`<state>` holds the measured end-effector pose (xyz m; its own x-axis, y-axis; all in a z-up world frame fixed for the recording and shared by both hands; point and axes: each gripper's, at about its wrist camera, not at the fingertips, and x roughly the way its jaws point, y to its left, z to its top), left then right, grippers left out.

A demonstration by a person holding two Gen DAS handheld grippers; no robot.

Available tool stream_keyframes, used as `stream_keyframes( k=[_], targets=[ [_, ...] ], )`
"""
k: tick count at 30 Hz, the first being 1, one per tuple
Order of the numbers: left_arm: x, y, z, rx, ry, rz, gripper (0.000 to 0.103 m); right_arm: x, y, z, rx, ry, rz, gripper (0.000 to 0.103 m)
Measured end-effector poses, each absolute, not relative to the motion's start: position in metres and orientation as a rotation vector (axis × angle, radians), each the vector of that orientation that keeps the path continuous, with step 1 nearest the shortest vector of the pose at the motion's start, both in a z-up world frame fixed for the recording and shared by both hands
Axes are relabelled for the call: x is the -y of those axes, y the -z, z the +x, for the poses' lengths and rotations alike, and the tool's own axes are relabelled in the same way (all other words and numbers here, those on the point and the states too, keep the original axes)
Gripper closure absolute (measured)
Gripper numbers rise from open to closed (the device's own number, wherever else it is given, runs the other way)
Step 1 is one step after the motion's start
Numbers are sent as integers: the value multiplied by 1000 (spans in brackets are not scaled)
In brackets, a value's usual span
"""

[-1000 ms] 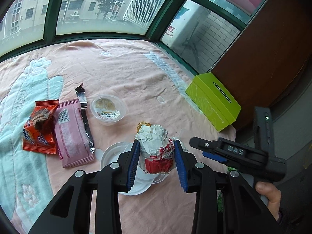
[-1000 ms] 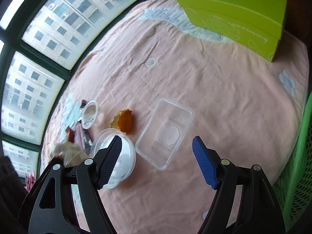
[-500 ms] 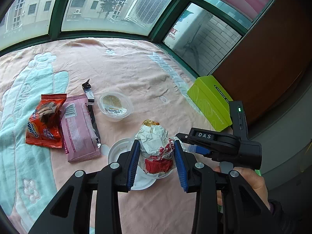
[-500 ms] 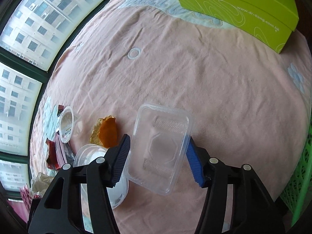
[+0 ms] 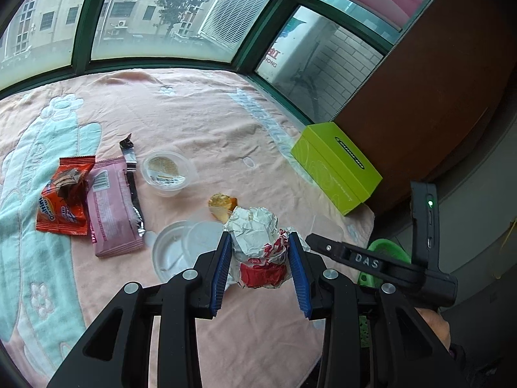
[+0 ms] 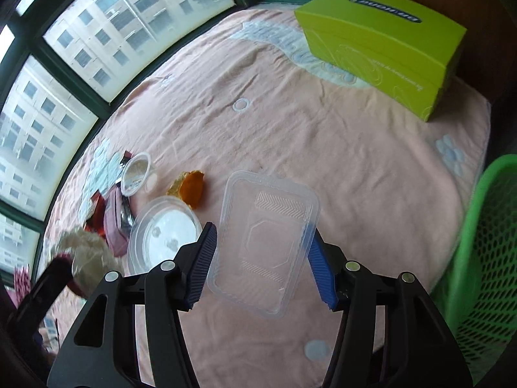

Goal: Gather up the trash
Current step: 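Grasp the clear rectangular container with the right gripper while left carries the wrapper toward the basket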

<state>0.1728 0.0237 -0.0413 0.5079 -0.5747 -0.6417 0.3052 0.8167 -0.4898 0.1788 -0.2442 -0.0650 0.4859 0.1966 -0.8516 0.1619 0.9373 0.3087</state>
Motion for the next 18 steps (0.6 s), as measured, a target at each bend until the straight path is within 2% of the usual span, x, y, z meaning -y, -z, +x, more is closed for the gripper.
stream_keyframes(
  k=[18],
  targets=[
    [55,24,134,-899,655,-294,68,310,35,81,-948,50,297,47]
  ],
)
